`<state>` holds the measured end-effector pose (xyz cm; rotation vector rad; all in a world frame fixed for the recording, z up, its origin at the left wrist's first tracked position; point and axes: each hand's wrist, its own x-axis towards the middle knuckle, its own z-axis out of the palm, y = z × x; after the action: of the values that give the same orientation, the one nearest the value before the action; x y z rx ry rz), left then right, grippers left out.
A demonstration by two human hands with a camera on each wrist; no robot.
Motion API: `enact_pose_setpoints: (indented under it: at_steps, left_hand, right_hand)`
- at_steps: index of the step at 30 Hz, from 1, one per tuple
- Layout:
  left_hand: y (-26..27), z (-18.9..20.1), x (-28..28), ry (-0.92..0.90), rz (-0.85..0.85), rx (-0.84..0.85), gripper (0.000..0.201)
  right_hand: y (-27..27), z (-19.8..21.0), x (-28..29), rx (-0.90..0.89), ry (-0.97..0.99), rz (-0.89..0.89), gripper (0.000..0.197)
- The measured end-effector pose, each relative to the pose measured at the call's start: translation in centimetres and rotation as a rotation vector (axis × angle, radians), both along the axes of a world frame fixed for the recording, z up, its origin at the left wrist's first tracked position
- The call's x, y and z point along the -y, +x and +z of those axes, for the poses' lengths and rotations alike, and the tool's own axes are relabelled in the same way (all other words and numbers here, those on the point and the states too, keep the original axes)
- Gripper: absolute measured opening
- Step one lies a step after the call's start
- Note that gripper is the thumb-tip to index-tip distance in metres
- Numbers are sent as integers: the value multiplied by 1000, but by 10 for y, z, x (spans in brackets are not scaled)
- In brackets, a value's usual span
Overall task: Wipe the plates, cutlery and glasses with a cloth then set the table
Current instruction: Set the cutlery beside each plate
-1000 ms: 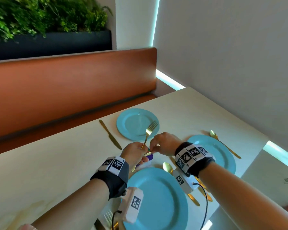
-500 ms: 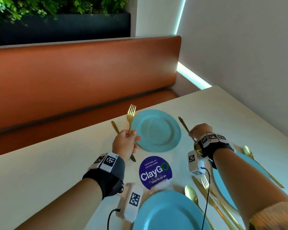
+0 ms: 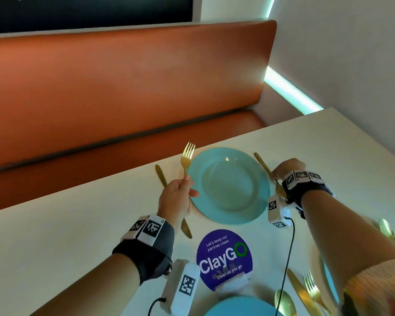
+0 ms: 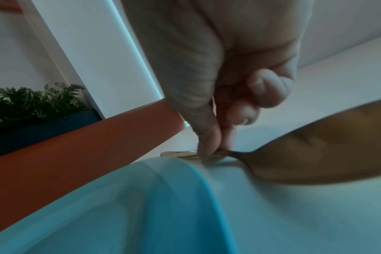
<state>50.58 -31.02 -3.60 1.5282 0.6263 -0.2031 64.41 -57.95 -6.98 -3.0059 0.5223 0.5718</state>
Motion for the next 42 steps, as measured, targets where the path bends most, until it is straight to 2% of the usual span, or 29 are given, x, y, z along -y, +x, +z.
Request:
enact_pose_setpoints:
  at_steps: [3,8,18,23,25,28,30,31,33,35,38,42]
  left_hand:
    - [3,-4,0,1,-2,-9,26]
    - [3,-11,-3,-61,17,-33,23]
    - [2,-15,-9,-35,15,-46,31]
    - [2,-18,-8,-11,12,-62,30]
    - [2,-20,-7,-6,8,-94,27]
    - [1,-19,-3,-7,1,-145,30]
    - [0,-16,-1,6,-45,-160,30]
    - [-1,-14,0,10,-69,-163,26]
    - [-5,-7,2,16,-111,-177,18]
    - [-10,-1,2,33,-139,-177,34]
    - [-21,8,-3,52,-172,-158,53]
    - [-36,19,-11,62,-267,-167,53]
  right_hand:
    - [13,1,-8,12,24,-30,24]
    - [24,-2,-17,52,49,-9,18]
    - [28,-2,-20,115,111,12,17]
    - [23,11,-25,159,68,21,37]
    - [20,23,-33,204,85,31,38]
    - [5,40,-59,325,336,135,22]
    - [-19,51,-88,365,520,314,19]
    - [-33,56,-103,331,543,445,19]
    - [-59,60,-130,231,546,712,21]
    - [-81,63,-150,128,483,894,21]
    - [-102,74,-163,38,308,1007,24]
    - [-119,93,-171,2,205,1083,24]
